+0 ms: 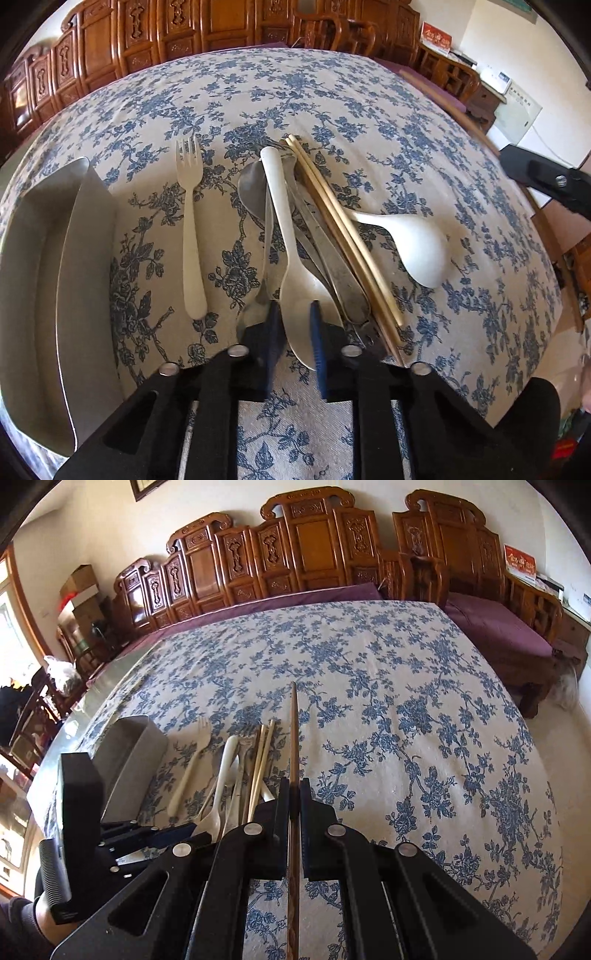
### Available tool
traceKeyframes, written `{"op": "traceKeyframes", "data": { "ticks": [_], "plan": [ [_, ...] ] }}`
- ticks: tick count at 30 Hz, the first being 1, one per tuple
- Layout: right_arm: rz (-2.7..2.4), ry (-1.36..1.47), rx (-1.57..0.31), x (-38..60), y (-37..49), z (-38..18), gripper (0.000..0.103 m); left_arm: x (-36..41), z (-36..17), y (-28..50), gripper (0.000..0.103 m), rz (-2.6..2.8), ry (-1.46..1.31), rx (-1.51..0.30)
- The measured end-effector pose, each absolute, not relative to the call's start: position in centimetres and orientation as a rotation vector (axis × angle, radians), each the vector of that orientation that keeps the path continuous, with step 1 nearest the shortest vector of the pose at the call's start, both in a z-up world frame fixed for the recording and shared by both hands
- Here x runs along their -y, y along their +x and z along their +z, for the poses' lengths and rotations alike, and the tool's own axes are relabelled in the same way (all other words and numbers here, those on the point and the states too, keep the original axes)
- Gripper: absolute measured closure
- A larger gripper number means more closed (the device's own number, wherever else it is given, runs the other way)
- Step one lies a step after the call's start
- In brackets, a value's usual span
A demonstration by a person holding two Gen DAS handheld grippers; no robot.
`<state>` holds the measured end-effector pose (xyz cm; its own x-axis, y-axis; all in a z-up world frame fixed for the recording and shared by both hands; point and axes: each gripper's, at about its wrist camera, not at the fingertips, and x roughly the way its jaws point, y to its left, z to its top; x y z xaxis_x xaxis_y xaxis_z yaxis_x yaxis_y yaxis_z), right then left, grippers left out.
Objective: Organize utensils
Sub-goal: 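Grasp the long white plastic spoon with the left tool while the right tool lifts the chopstick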
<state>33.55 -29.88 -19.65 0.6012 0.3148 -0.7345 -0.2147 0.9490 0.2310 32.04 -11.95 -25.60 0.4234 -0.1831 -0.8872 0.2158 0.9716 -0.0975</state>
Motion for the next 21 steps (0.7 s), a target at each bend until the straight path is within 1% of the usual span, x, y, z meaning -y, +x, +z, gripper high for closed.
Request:
{"op": "traceKeyframes", "data": {
  "ticks": [1, 2, 5, 14, 21],
  "plan": [
    [0.308, 0.126, -0.869, 29.9, 33.5, -19.5, 0.097, 11.9, -25.6, 32.1, 0.098, -0.247, 0.029, -1.111],
    [0.308, 0.128, -0.865, 29.9, 33.5, -19.3, 0.097, 11.8, -25.6, 32.1, 0.100, -0.248, 0.025, -1.113],
    [0.309, 0.128, -0.859, 30.1, 33.5, -19.0, 0.097, 11.8, -25.1, 31.8, 0.102, -0.244, 0.031, -1.097],
    [0.310, 0.111, -0.857, 29.6, 33.2, -18.9, 0.097, 10.7, -22.0, 30.3, 0.102, -0.229, 0.039, -1.032],
    [0.325, 0.113, -0.866, 27.3, 33.3, -19.2, 0.097, 7.1, -18.6, 29.7, 0.102, -0.207, 0.023, -0.969]
  ]
}}
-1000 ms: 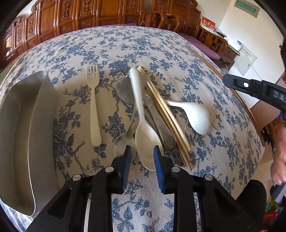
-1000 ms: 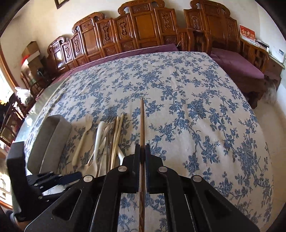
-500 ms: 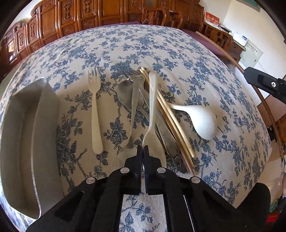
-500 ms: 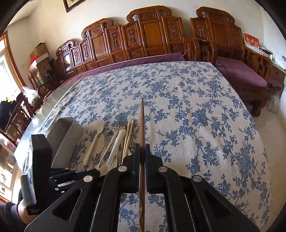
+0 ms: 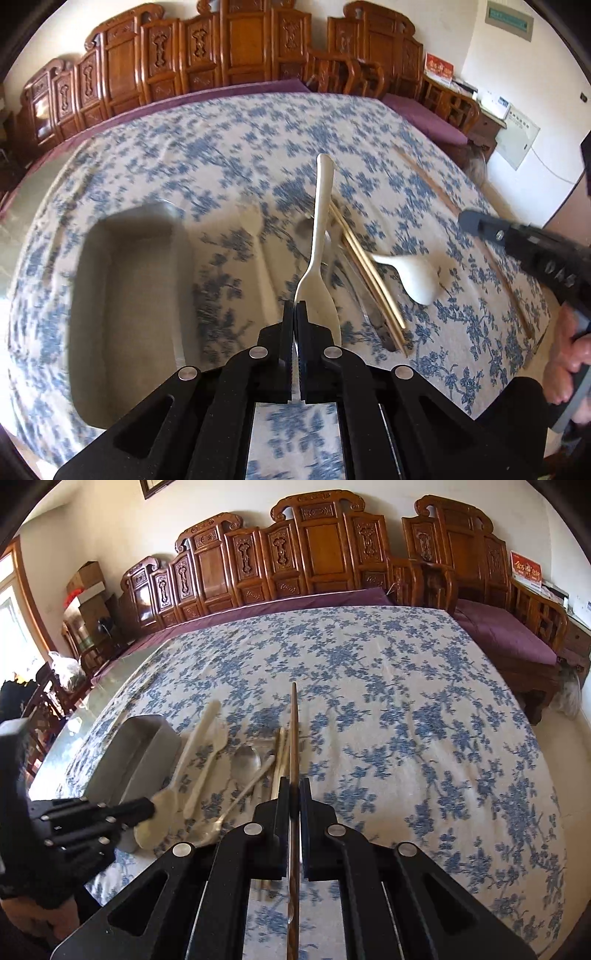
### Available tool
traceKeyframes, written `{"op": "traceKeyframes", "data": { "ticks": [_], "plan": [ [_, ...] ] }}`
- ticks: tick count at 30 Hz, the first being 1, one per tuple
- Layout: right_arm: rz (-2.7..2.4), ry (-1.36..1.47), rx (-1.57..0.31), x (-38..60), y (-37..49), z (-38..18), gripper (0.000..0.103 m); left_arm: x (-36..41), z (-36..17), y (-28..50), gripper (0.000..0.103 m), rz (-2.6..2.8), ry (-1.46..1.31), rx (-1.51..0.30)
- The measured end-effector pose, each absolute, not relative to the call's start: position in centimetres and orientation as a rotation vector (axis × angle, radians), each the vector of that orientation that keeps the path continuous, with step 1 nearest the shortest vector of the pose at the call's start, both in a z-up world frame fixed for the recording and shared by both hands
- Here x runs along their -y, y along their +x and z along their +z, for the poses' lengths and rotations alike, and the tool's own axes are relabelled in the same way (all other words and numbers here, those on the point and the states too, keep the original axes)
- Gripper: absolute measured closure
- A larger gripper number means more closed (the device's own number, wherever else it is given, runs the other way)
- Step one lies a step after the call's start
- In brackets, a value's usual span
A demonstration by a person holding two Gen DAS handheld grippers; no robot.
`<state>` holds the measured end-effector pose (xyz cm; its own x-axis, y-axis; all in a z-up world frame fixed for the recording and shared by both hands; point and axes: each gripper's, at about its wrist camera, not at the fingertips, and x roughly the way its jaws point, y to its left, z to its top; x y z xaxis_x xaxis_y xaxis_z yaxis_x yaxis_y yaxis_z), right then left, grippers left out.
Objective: Organize utensils
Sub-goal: 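Grasp the long white plastic spoon with the left tool while the right tool lifts the chopstick, then carry the spoon and chopstick into the grey tray and open both tools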
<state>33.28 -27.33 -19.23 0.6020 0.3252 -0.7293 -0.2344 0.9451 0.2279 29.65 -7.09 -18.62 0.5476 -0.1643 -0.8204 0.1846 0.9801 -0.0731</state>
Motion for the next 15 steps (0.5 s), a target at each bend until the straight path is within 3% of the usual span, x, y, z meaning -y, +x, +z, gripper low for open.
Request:
{"op": "traceKeyframes", "data": {
  "ticks": [15],
  "plan": [
    [0.421, 0.099, -0.863, 17.6, 34.0, -17.6, 0.097, -2.8, -17.5, 28.2, 0.102, -0.097, -0.015, -0.936]
  ]
}}
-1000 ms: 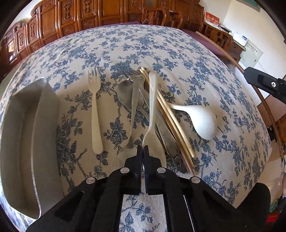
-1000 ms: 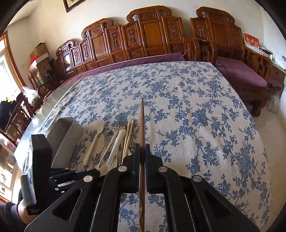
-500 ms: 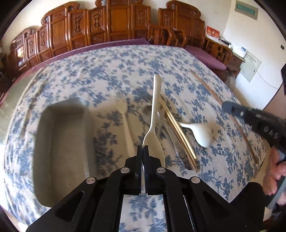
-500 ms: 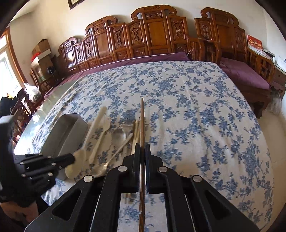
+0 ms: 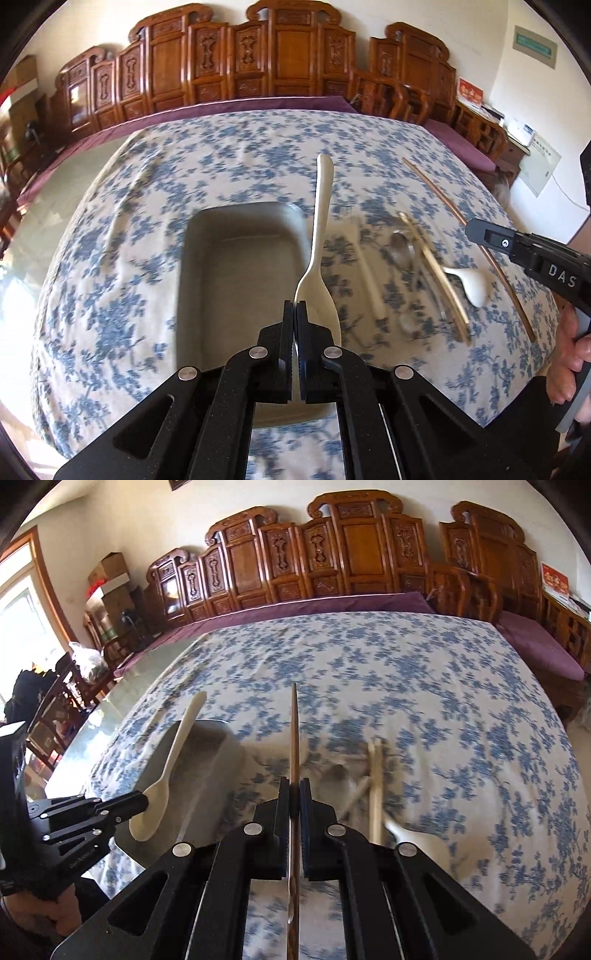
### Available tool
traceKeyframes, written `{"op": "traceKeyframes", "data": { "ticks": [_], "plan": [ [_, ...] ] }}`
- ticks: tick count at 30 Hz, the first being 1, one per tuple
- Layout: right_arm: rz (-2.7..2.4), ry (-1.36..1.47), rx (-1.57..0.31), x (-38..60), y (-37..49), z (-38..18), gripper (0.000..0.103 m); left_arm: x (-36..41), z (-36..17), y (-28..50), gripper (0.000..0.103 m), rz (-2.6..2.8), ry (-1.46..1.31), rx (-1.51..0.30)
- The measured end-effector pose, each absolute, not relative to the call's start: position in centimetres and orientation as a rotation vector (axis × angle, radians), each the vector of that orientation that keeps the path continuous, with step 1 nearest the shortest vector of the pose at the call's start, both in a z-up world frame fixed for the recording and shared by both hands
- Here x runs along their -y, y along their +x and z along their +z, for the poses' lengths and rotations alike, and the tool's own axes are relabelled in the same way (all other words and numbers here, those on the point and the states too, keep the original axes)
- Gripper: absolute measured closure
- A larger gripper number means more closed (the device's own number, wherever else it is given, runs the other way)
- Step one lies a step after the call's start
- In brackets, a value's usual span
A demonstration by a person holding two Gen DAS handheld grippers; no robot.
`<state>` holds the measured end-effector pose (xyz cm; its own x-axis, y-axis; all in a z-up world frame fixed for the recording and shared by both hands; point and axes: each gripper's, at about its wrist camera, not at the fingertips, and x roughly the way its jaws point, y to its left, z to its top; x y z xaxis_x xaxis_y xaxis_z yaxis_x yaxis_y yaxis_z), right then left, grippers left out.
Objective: Organize utensils
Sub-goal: 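Carry the spoon and chopstick into the grey tray and open both tools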
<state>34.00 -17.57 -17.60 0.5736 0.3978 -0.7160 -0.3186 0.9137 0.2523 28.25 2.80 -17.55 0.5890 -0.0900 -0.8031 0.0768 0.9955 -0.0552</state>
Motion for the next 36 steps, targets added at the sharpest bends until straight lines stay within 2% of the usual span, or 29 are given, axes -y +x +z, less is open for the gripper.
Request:
{"op": "traceKeyframes", "data": {
  "ticks": [18, 22, 36],
  "plan": [
    [0.521, 0.076, -0.898, 7.4, 35.1, -17.7, 0.097, -8.9, -20.7, 29.0, 0.101, 0.009, -0.103, -0.988],
    [0.526, 0.067, -0.906, 6.0, 35.3, -17.9, 0.097, -9.5, -19.8, 28.2, 0.097, 0.000, -0.124, -0.955],
    [0.529, 0.122, -0.962, 1.6, 36.7, -20.8, 0.097, -12.9, -17.1, 27.1, 0.097, 0.067, -0.119, -0.860]
  ]
}}
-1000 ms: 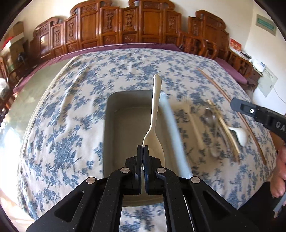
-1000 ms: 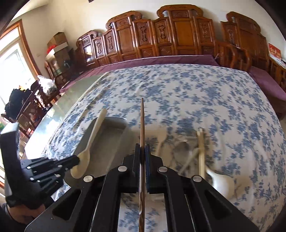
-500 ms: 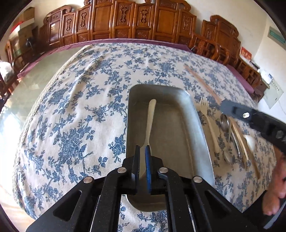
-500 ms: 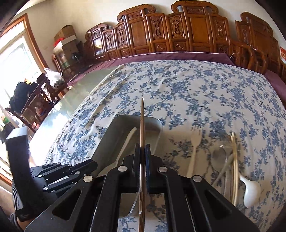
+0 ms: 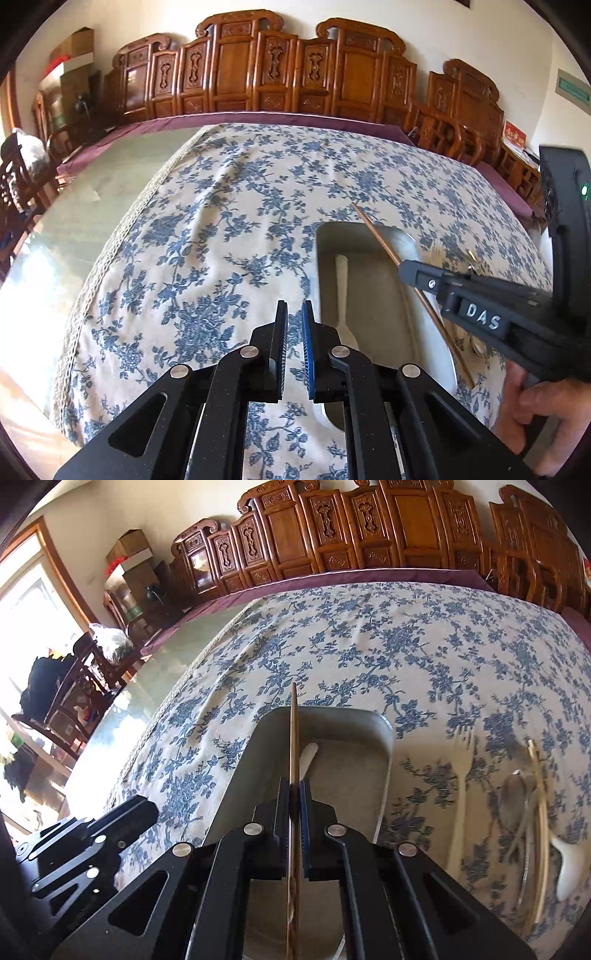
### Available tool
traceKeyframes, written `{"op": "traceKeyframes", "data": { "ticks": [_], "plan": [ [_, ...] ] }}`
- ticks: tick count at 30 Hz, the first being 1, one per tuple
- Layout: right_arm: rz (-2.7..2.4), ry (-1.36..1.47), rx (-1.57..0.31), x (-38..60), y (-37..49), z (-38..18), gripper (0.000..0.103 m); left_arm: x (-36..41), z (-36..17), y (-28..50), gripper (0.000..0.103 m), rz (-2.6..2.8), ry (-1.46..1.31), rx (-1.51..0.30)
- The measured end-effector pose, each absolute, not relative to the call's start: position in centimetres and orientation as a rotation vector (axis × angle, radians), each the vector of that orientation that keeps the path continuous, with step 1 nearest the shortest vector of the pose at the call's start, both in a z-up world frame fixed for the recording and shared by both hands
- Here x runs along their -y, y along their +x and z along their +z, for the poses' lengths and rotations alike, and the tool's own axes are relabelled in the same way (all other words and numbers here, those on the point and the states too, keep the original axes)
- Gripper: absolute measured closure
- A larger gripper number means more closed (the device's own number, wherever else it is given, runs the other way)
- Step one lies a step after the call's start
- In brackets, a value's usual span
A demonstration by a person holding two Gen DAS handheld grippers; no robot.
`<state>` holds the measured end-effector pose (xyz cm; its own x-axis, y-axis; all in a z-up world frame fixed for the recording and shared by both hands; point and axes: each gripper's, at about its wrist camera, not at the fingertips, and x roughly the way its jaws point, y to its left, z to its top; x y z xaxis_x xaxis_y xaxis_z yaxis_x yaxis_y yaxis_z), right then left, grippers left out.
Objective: Organize utensils
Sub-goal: 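Carry the spoon and chopstick into the grey tray and open both tools, then move the right tool to the steel spoon and close on its handle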
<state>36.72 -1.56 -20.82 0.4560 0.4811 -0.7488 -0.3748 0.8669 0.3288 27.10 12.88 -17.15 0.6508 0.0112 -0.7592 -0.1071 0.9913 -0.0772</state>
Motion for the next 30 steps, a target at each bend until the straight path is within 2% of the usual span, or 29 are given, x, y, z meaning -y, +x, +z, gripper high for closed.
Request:
{"op": "traceKeyframes", "data": {
  "ticks": [9, 20, 26, 30],
  "plan": [
    [0.532, 0.120, -0.966, 0.7, 36.9, -22.9, 0.095, -13.4, -17.4, 27.3, 0.096, 0.074, -0.115, -0.866],
    [0.530, 0.073, -0.887, 5.2, 35.6, -20.2, 0.094, -11.7, -17.3, 27.2, 0.096, 0.015, -0.109, -0.855],
    [0.437, 0.032, -0.853, 12.2, 34.3, -19.6, 0.094, -9.1, -17.2, 26.9, 0.081, -0.041, -0.083, -0.844],
    [0.382, 0.010, -0.865, 15.1, 33.9, -20.3, 0.094, -7.2, -17.1, 26.9, 0.078, -0.086, -0.074, -0.844]
  ]
}}
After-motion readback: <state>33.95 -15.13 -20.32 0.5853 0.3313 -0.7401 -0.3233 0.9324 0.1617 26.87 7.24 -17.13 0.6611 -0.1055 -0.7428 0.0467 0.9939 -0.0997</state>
